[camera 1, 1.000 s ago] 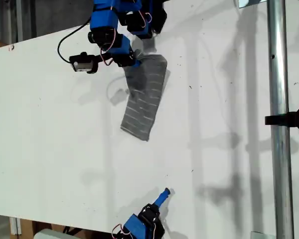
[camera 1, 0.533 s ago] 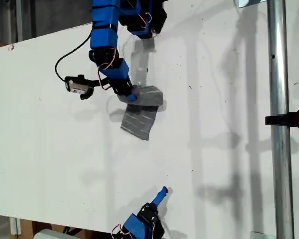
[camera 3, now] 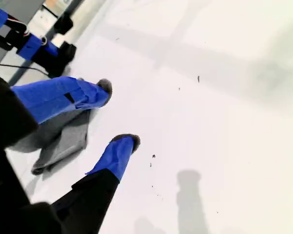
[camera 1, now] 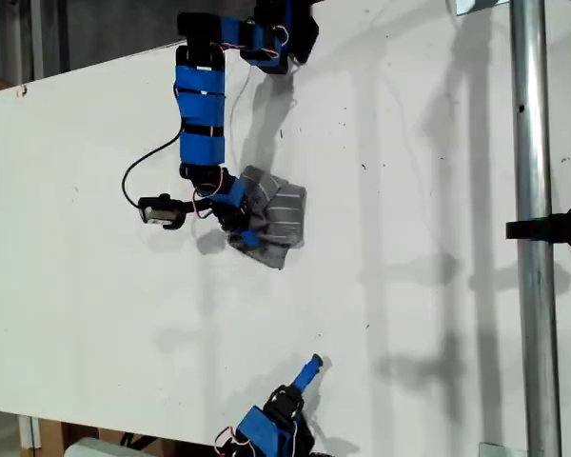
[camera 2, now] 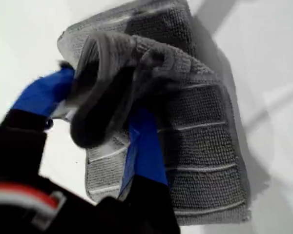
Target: Grasp corners of a towel and fold twice.
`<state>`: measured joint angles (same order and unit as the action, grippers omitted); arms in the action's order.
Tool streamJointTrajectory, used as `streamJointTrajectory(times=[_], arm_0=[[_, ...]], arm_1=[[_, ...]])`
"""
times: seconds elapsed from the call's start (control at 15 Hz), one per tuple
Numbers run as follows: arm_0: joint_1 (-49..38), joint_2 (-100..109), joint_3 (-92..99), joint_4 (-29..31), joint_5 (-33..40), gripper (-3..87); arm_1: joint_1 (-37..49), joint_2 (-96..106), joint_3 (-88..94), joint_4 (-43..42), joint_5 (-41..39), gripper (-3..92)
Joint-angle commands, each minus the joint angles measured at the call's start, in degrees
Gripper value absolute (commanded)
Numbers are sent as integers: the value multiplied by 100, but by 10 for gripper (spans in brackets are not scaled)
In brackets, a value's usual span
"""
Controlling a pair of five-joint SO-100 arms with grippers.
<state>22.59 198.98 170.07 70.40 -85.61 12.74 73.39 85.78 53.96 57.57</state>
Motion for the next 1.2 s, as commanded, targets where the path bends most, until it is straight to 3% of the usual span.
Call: streamJointTrajectory(times=[0.0,0.2,0.4,0.67,0.8,0.87,1.0,1.07,1.13], arm_0=[[-79,35,26,-176,-44,169],[-272,35,369,-141,-202,171],[-422,35,782,-53,-413,172],[-659,35,861,369,-932,172],[-668,35,861,387,-888,172],[-668,35,861,387,-255,172],[-659,35,861,396,2839,171],[-633,35,861,343,3173,164],[-633,35,861,369,2962,151]], arm_1=[[26,325,-826,255,-316,377],[272,1995,-466,1758,-316,333],[237,4342,1406,2628,-255,147],[-202,7743,4869,2109,765,-1],[-308,9062,6223,2030,1125,-1],[-290,9721,6618,2241,1160,-1],[-193,11558,7321,2865,1274,-1],[-220,11435,7497,2883,1556,-1],[-237,11549,7875,2821,1890,-1]])
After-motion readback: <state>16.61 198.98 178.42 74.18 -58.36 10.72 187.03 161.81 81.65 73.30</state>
